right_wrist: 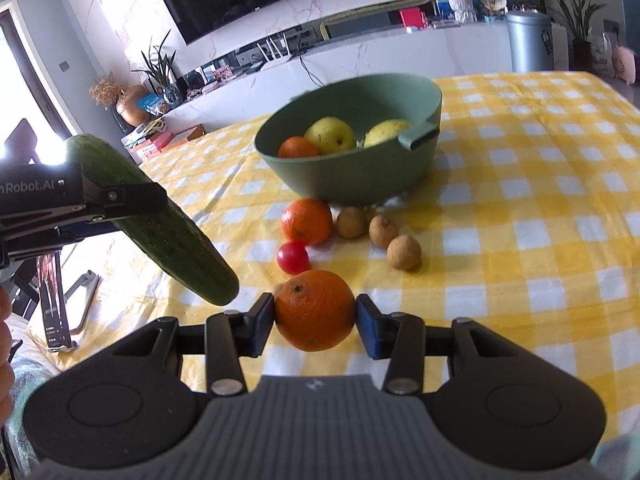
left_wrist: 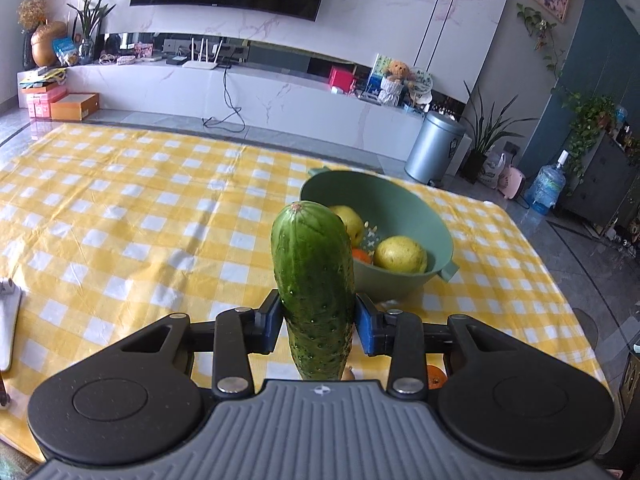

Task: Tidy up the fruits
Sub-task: 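Lift the cucumber with the left tool while the right tool lifts the orange, then carry the cucumber over the green colander with the left tool while the right tool carries the orange there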

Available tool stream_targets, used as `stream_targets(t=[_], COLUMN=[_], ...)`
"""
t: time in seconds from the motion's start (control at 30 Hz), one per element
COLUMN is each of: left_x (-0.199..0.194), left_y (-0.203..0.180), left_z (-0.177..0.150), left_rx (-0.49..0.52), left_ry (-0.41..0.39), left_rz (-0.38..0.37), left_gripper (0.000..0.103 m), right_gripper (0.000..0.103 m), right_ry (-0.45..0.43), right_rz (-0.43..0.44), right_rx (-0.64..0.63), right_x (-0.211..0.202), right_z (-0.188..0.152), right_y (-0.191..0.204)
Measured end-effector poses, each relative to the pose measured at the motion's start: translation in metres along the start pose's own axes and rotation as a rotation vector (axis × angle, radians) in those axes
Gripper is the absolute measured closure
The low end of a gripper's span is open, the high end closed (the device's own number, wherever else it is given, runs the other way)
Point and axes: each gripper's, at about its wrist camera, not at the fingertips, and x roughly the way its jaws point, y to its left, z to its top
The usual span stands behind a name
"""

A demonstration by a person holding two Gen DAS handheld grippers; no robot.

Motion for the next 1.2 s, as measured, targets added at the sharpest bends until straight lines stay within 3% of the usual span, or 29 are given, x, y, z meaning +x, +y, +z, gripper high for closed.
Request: stream_targets(t=[0.33,0.63,0.87,1.13,1.2], left_x=[0.001,0.037,0.084,0.121,0.128], left_y=[-0.018,-0.021,-0.008,-0.001,0.001], left_z=[0.041,0.075,0.086,0.084,0.084], left_rx=[-0.004,-0.073,-0.174,-0.219,-0.228], left_ry=[-0.061,-0.033,0.057,0.141,0.162], left_rz=[-0.069,-0.167,-0.248,-0.273,-0.249], left_gripper=[0.061,0.061,0.061,0.061,0.061], right_gripper=[0.061,0.061,0.061,0.061,0.061], right_ry=[-0.116,-0.150,-0.126,-0.040,-0.019], right_rz=[0.014,-0.018,-0.067,-0.039,-0.037], right_rx=[-0.067,-0.173,-0.217,-0.258,-0.252], right_x=[-0.021,-0.017,-0.002,0.032,0.041], right_z=[0.052,0.100,0.131,0.155,0.158], right_y=[0.005,0.005,-0.013,-0.032,-0.035])
